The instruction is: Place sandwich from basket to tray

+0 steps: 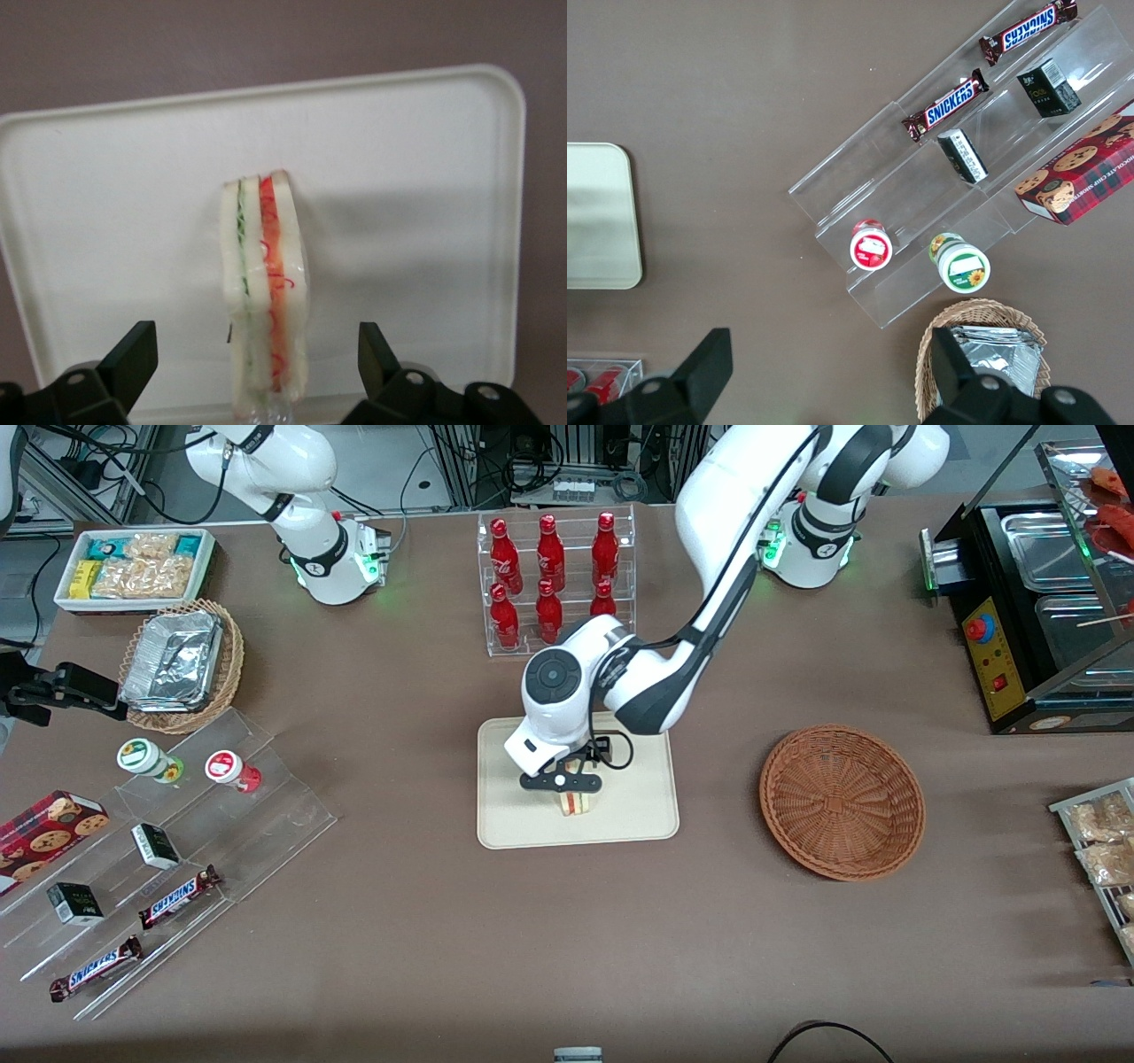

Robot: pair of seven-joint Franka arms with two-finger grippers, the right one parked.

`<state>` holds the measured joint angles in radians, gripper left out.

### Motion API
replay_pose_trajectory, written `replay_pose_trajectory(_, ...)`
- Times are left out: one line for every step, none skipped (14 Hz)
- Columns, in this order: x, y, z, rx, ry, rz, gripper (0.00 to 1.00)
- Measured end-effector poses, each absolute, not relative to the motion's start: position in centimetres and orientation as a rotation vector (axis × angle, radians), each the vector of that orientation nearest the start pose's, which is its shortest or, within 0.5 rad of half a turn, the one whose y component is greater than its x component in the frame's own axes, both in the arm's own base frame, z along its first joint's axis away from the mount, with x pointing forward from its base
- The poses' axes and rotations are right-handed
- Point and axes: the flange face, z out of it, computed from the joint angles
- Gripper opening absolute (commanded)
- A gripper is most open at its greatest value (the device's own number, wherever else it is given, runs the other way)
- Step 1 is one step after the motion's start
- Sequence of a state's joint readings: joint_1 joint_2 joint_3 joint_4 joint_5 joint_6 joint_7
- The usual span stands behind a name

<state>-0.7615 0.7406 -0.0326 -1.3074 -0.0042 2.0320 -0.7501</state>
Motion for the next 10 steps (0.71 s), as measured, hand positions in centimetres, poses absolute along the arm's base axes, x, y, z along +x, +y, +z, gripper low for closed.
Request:
replay_pose_trajectory(53.4, -51.2, 32.4, -3.161, 0.017, 0.018, 1.00)
replay_pose_trajectory(54.6, -49.5, 35.0, -3.170, -0.027, -0.001, 1.00)
replay_pose_trajectory(55.8, -47.4, 37.8, -3.171, -0.076, -0.007, 1.00)
replay_pose_trajectory(56.4, -45.7, 40.0, -3.165, -0.111, -0.001, 1.00)
replay_pose_trajectory(56.7, -44.1, 41.8, -3.154, -0.142, 0.015, 1.00)
replay_pose_trajectory(57.0, -42.4, 43.5, -3.139, -0.175, 0.036, 1.00)
replay_pose_trajectory(57.3, -40.6, 45.0, -3.124, -0.209, 0.058, 1.00)
replay_pose_trajectory(57.6, -38.8, 46.5, -3.113, -0.244, 0.073, 1.00)
replay_pose_trajectory(58.0, -36.9, 47.8, -3.104, -0.279, 0.085, 1.00)
replay_pose_trajectory(58.3, -35.2, 49.0, -3.097, -0.314, 0.093, 1.00)
